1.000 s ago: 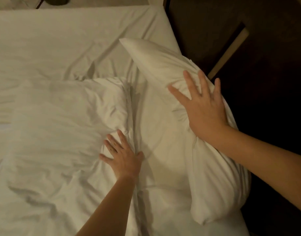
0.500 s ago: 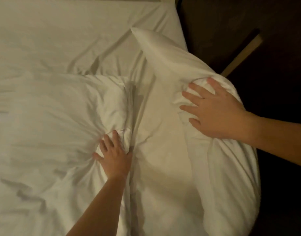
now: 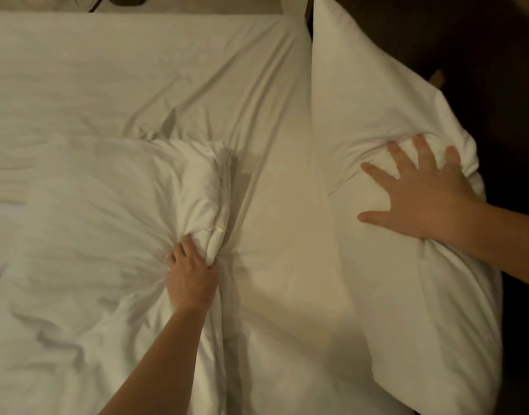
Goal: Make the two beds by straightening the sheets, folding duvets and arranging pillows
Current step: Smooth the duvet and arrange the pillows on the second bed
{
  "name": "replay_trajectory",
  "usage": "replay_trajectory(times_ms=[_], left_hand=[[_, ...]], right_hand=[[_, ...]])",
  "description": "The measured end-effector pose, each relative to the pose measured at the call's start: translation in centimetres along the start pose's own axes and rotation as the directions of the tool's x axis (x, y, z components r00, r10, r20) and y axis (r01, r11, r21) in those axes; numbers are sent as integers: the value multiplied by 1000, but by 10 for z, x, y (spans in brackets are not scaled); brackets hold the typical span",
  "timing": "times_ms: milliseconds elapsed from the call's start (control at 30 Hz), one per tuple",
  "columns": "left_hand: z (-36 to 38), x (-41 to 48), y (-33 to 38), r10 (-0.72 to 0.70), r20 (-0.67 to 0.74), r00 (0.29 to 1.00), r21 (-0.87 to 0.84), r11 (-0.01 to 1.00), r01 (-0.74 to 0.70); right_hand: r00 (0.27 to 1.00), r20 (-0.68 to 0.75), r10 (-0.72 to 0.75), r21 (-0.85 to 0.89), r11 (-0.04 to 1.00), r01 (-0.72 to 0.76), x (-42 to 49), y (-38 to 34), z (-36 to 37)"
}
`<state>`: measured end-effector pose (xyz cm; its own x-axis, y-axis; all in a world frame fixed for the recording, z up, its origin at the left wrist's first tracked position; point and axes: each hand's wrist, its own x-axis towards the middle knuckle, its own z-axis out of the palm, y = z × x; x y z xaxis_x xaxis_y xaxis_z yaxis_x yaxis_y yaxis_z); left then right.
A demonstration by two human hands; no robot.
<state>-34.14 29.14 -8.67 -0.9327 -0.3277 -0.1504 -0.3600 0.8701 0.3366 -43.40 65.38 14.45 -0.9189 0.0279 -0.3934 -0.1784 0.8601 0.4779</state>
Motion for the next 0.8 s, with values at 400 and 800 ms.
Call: replay_trajectory(times_ms=[400, 800], left_hand=[[-21, 22, 19, -72, 134, 988, 125, 991, 55], [-57, 15, 3, -151, 48, 987, -157, 975, 157]], right_hand=[[998, -41, -49, 17, 999, 50, -8, 19, 15], [992, -71, -106, 46, 993, 109, -5, 26, 19]])
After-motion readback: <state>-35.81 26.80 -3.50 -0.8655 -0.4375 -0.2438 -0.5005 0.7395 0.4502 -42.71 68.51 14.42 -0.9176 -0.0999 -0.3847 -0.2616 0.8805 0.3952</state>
